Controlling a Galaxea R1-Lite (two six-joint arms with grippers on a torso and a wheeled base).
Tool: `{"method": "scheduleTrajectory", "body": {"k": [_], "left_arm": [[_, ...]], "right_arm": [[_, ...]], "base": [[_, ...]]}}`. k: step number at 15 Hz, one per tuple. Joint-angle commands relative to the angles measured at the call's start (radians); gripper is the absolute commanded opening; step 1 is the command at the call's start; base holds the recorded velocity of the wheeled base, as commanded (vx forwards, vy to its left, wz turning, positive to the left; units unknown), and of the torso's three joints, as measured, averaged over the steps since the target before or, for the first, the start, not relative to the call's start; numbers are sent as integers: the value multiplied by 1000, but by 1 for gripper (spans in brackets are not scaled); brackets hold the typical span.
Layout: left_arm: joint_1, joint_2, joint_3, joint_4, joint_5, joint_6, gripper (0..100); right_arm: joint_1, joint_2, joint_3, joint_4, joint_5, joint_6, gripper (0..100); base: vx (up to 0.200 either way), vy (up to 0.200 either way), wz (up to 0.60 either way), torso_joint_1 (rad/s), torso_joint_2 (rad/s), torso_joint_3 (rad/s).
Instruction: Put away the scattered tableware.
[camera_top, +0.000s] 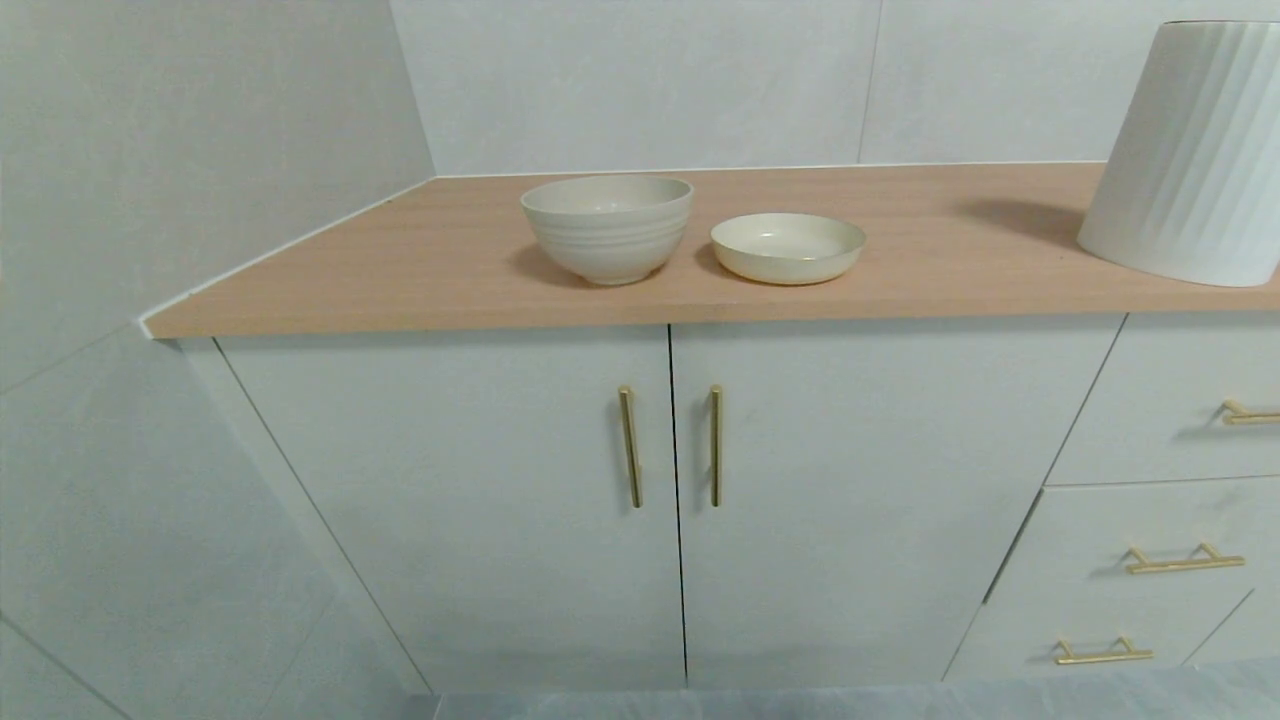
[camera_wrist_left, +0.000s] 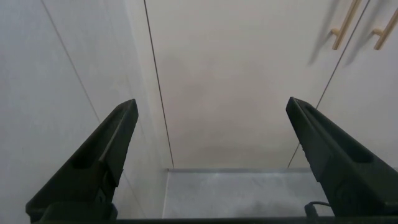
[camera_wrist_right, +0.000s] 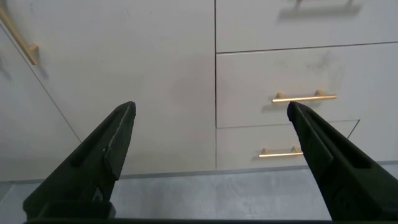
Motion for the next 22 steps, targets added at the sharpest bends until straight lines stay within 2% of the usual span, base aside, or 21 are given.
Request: {"method": "scheduleTrajectory", "body": {"k": [1, 5, 18, 20, 22], "left_arm": [[0, 0, 0, 0, 0, 0, 100], [0, 0, 0, 0, 0, 0, 100], [0, 2, 0, 0, 0, 0, 100], [0, 0, -2, 0, 0, 0, 100], [0, 2, 0, 0, 0, 0, 100]], "right_arm": [[0, 0, 0, 0, 1, 0, 100], [0, 0, 0, 0, 1, 0, 100], [0, 0, 0, 0, 7, -14, 100], [0, 0, -20, -45, 12, -14, 100], [2, 17, -75, -80, 100, -3, 100]], "base": [[0, 0, 0, 0, 0, 0], [0, 150, 0, -1, 1, 1], [0, 0, 0, 0, 0, 0], [0, 0, 0, 0, 0, 0], [0, 0, 0, 0, 0, 0]]}}
